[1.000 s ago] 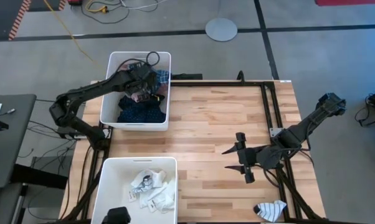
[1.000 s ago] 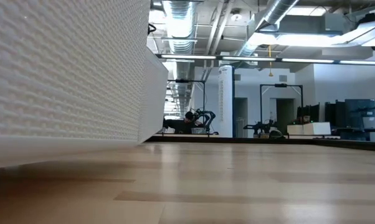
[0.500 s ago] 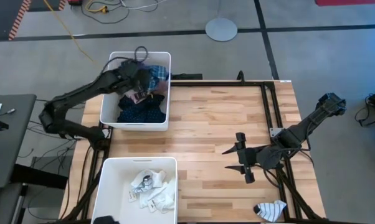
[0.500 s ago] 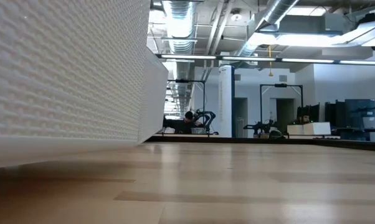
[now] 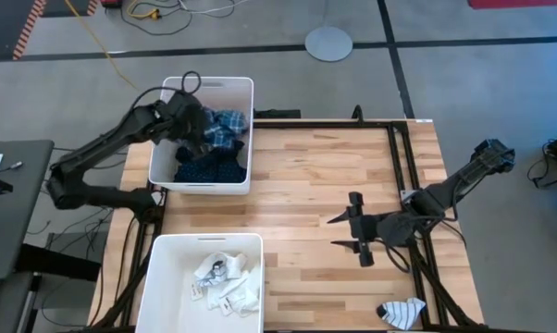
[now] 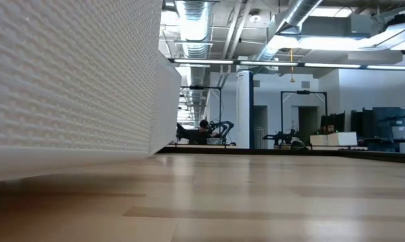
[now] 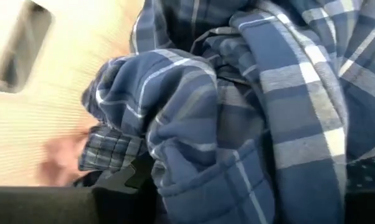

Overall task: Sort clothes
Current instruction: Put the blue checkered shorts into the top white bin

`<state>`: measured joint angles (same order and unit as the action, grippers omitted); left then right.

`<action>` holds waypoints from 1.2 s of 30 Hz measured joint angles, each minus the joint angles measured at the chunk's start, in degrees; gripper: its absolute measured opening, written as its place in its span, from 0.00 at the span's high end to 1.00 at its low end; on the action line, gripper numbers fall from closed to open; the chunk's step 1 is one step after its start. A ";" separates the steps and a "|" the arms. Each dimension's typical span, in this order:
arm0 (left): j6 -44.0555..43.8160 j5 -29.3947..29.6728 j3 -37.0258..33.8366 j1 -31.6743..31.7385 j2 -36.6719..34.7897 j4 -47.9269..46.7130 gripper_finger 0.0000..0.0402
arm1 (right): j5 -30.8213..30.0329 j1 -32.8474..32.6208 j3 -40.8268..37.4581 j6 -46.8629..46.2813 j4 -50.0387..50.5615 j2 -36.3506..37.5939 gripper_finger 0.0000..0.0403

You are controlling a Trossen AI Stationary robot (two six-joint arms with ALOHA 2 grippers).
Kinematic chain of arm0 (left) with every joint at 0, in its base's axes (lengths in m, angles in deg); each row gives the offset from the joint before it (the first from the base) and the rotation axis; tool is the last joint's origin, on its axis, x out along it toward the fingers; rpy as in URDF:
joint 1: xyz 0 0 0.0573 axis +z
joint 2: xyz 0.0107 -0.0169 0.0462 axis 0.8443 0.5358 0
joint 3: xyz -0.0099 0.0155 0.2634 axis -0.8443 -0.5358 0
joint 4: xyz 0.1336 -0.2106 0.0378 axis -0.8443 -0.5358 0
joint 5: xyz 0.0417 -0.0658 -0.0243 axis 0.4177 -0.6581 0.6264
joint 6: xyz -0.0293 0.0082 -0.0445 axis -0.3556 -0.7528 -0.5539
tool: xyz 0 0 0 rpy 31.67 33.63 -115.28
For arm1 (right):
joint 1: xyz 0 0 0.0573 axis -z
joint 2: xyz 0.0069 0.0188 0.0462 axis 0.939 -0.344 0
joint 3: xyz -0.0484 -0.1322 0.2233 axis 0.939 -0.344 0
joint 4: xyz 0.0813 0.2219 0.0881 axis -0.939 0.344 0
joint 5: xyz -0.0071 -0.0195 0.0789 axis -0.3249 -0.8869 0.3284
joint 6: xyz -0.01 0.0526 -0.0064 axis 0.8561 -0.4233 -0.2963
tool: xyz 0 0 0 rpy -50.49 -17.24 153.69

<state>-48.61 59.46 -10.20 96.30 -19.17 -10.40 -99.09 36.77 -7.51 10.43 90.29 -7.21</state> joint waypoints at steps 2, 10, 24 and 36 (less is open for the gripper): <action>-0.79 -1.64 -0.01 0.68 1.13 0.08 0.54 | 0.00 0.29 0.00 -0.02 -0.02 0.00 0.37; -2.63 -8.69 5.17 4.05 8.09 -0.48 0.54 | 0.00 0.09 0.00 -0.47 -0.28 0.00 0.37; -5.35 -17.15 13.68 7.28 17.24 -9.62 0.54 | 0.00 -2.18 0.00 -1.27 -0.87 0.02 0.37; -6.57 -17.23 30.98 7.19 15.60 -17.37 0.45 | 0.00 -2.16 0.00 -1.11 -0.90 0.02 0.37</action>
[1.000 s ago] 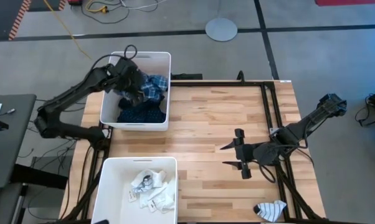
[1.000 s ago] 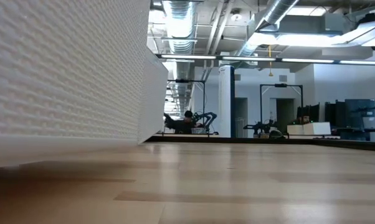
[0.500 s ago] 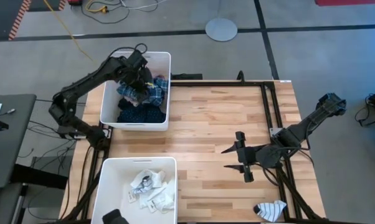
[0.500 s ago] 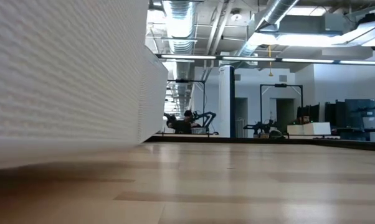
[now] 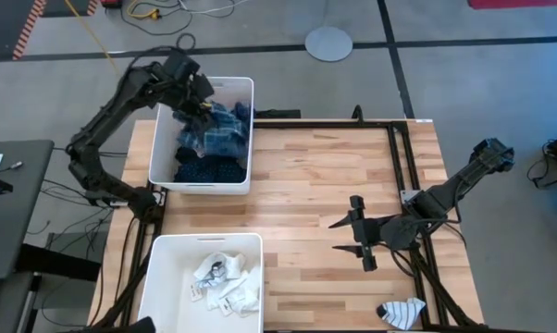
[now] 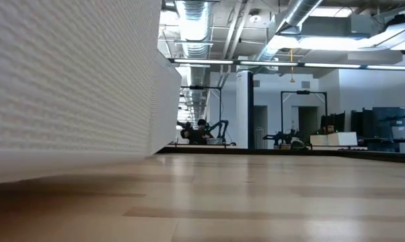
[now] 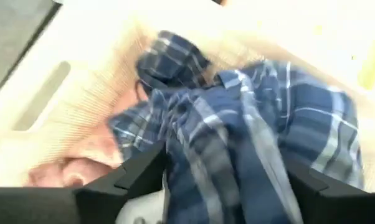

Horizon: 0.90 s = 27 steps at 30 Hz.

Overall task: Sort clothes
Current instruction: Put the blue checkered shorts into the top white bin, then put the white striped sock into the bottom white bin

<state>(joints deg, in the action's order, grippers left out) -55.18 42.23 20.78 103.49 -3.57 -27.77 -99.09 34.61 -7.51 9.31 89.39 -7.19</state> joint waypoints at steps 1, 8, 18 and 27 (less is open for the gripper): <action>0.00 0.03 1.01 0.00 0.00 -0.41 0.43 | 0.00 0.00 0.00 0.00 0.02 0.00 0.37; 0.07 -0.55 4.13 -1.21 -0.04 -5.04 0.37 | 0.00 -0.50 0.00 -0.03 0.02 0.00 0.37; -1.31 -0.71 4.08 -5.66 -1.54 -8.72 0.37 | 0.00 -0.70 0.00 0.00 0.26 0.00 0.37; -6.96 -5.88 4.08 -19.84 -6.40 2.46 0.37 | 0.09 -0.80 0.00 -1.80 0.80 0.00 0.37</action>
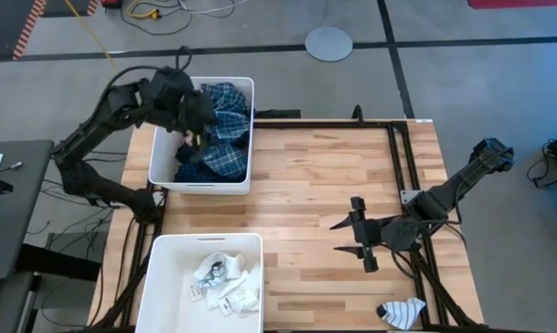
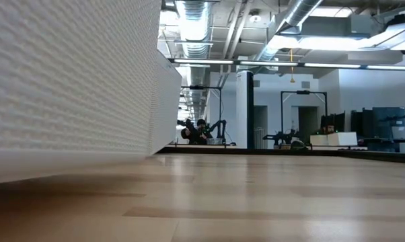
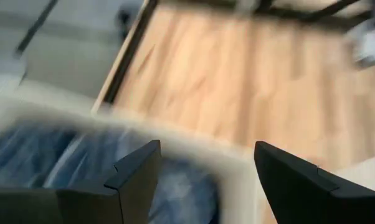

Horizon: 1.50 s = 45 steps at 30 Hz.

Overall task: Sort clothes
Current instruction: Put the white striped sock into the bottom white bin

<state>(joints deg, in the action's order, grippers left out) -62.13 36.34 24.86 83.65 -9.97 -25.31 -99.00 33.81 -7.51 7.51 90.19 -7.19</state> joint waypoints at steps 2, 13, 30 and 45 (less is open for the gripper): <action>-1.37 -0.33 0.00 -5.54 -0.67 4.78 0.37 | 0.06 -0.47 -0.02 -1.71 0.93 0.00 0.37; -0.56 9.87 -0.02 -32.76 3.54 16.66 0.37 | 0.54 -7.93 -0.02 -20.33 9.84 0.00 0.37; 8.37 21.15 -0.09 -50.04 20.67 25.20 0.37 | 3.66 -26.56 -0.04 -63.37 21.73 -3.27 0.37; 11.75 13.51 -2.22 -49.10 24.39 34.86 0.37 | 16.09 -33.64 -0.04 -85.76 16.16 -17.79 0.37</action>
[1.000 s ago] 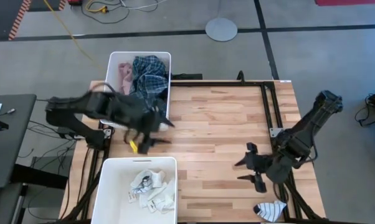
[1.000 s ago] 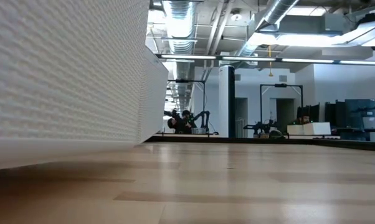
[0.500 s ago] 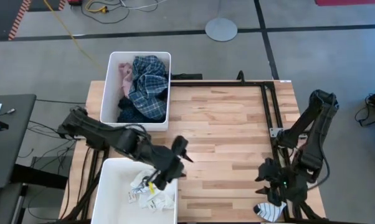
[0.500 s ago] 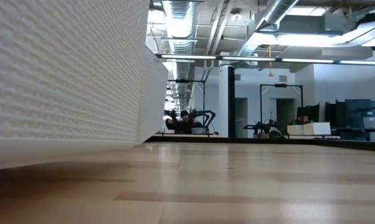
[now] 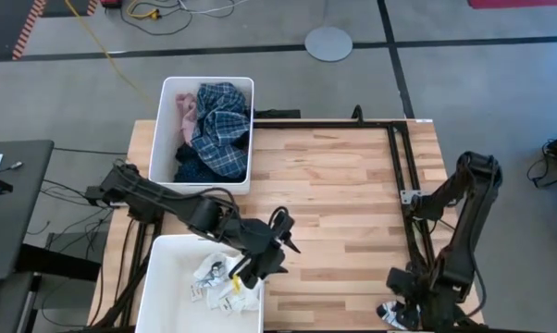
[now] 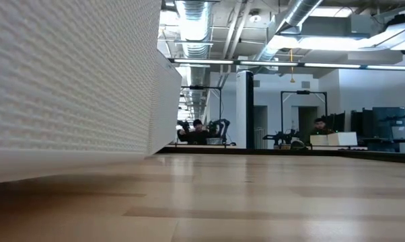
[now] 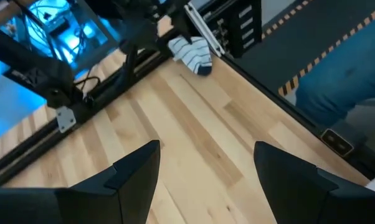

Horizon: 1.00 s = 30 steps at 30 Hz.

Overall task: Sort clothes
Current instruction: Put the white striped sock into the bottom white bin

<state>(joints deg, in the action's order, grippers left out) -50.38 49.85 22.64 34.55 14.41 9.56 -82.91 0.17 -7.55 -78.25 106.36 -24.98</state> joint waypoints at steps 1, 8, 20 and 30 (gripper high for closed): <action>0.26 -0.03 -0.42 0.08 0.03 0.71 0.37 | 1.07 -0.36 0.00 -1.02 -0.48 -0.82 0.37; 0.40 -0.87 -1.67 0.87 -0.06 2.46 0.37 | 5.66 -1.47 0.00 -3.51 -0.75 -4.88 0.37; -1.77 -2.04 -1.67 1.02 -0.06 1.35 0.37 | 9.25 -1.34 0.02 -3.99 0.22 -9.13 0.37; -1.94 -2.04 -1.67 1.03 -0.06 1.04 0.37 | 10.10 -1.36 0.04 -5.22 -1.78 -11.04 0.37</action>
<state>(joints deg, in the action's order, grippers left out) -52.32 47.81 20.97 35.58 14.35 10.59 -72.81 -1.19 -7.51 -83.48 104.58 -36.02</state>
